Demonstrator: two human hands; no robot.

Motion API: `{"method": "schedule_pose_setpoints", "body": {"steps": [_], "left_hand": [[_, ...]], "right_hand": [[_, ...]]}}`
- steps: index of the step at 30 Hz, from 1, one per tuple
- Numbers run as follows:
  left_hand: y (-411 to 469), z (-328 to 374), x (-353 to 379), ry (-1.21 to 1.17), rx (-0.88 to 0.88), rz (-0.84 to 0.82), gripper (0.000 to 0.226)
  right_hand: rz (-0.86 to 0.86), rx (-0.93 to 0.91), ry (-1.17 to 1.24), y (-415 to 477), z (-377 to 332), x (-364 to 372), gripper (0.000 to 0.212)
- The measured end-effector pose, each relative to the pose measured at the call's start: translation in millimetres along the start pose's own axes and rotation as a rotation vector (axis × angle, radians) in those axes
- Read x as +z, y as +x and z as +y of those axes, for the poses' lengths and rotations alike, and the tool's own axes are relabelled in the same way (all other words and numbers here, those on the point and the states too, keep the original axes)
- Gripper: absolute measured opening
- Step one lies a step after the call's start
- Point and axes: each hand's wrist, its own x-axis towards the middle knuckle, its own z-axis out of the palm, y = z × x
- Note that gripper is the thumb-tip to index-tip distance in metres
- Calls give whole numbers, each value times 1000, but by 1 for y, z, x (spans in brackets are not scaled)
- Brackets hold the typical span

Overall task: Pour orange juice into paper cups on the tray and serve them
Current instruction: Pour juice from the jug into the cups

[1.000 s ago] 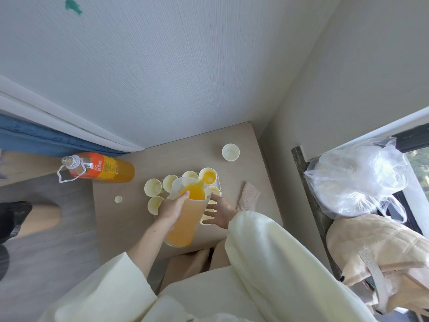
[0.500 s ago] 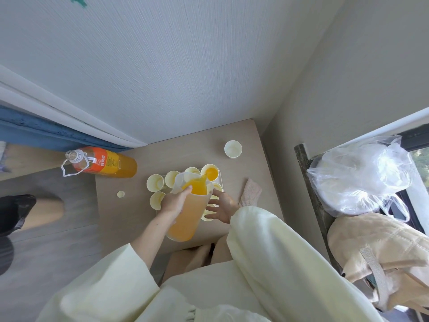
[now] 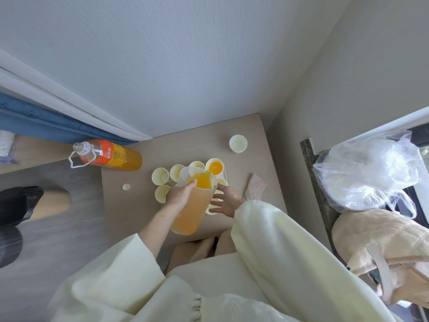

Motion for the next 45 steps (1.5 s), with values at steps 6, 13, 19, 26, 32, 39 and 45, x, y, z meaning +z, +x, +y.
{"method": "schedule_pose_setpoints", "body": {"steps": [6,13,19,26,32,39,45], "left_hand": [[0,0,-1,6,12,2,52],[0,2,-1,10,8,15,51],[0,1,-2,23,1,15,53],[0,2,-2,12,0,8,53],[0,3,-2,13,-1,6,53],[-1,5,0,23,0,24,54],[-1,4,0,24,2,23,53]], "right_hand": [[-2,1,8,1,0,1,44],[-8,-2,4,2,1,1,38],[-1,0,4,4,2,1,44],[11,1,6,3,1,2,46],[6,-6,3,1,1,2,46],[1,-6,3,-2,0,2,45],[0,-7,-3,-2,1,2,44]]}}
